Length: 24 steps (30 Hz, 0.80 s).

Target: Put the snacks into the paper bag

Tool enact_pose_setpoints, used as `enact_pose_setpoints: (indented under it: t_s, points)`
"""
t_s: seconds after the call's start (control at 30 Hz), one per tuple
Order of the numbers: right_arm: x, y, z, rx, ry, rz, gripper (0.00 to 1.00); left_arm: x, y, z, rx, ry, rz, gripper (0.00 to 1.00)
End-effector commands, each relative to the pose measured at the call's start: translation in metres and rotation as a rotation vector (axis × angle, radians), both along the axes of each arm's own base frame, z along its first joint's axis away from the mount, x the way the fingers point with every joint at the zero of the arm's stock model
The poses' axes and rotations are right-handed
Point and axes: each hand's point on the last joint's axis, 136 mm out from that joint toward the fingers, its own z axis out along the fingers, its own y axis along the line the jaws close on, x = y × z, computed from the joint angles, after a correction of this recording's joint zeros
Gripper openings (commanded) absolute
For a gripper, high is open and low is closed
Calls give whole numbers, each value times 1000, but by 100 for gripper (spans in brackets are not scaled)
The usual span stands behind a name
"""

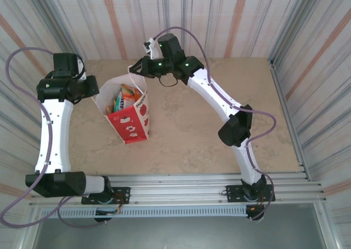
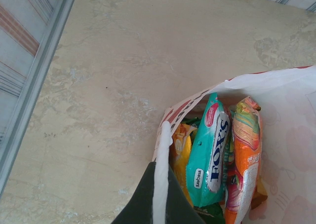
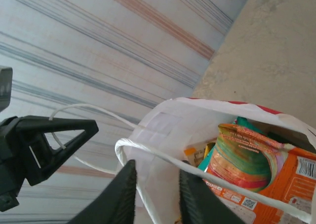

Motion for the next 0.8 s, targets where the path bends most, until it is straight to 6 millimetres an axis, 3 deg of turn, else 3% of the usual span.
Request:
enact_pose_setpoints:
  t_s: [0.0,0.17,0.27,0.33,0.63,0.77]
  points:
    - [-8,-5,28,38,-44,24,28,-3,-1,11,-1,-28,-23,0]
    - [-8,1,31,77,-26,37,28,-4,-4,9,-14,-23,-30,0]
    - [-3,4,29,91,-14,27,43,-6,-3,11,-11,-31,-30,0]
    - [-2,7,29,104,-8,29,46,-6,-3,12,-9,-35,-32,0]
    - [3,21,25,143,12,29,47,-7,-6,13,-18,-43,-44,0]
    - [2,24,14,110,29,30,47,-9,-7,16,-18,-51,-48,0]
